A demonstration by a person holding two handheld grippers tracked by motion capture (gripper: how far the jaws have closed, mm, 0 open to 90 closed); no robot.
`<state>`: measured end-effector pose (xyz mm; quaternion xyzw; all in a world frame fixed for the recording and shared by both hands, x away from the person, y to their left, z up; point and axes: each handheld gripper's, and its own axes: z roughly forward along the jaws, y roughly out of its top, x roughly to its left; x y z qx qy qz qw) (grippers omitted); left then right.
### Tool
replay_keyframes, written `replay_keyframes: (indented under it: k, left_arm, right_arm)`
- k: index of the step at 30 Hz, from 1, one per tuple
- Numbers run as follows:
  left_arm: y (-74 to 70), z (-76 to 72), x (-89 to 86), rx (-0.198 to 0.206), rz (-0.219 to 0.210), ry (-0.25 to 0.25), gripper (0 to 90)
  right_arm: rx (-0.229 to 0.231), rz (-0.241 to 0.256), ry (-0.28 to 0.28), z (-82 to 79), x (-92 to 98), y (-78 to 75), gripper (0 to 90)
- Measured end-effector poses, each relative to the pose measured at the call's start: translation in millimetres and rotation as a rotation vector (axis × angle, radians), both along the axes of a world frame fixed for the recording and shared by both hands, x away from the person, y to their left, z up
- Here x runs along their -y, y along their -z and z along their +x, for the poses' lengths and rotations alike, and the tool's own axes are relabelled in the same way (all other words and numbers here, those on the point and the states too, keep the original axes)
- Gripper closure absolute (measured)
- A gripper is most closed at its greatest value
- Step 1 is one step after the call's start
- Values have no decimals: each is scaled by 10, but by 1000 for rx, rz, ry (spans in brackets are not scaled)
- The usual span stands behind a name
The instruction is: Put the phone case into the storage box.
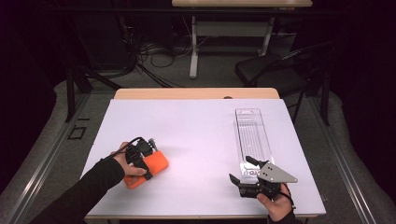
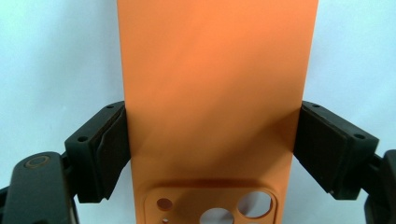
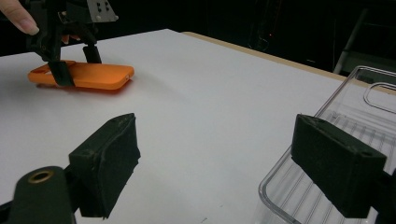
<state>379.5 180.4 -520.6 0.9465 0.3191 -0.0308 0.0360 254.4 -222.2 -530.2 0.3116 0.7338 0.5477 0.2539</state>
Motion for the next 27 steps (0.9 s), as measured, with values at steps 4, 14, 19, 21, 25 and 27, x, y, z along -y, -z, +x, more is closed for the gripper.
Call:
replay_keyframes:
  k: [4, 14, 19, 21, 25, 27]
  left_arm:
    - [-73, -18, 8, 10, 1, 13, 163]
    - [-250, -54, 58, 33, -3, 33, 162]
    - [-304, -56, 85, 34, -6, 35, 163]
    - [-314, -51, 94, 28, -4, 39, 163]
    - [-333, -56, 124, 23, 0, 43, 163]
    - [-354, -56, 142, 16, 2, 56, 163]
  right_arm:
    - [-1, 0, -1, 0, -4, 0, 142]
    - [-2, 3, 1, 0, -8, 0, 141]
    - [-2, 5, 2, 1, -12, 0, 141]
    - [-3, 3, 1, 2, -15, 1, 141]
    - [-4, 1, 2, 3, -21, 5, 141]
    - [-3, 3, 3, 5, -26, 7, 141]
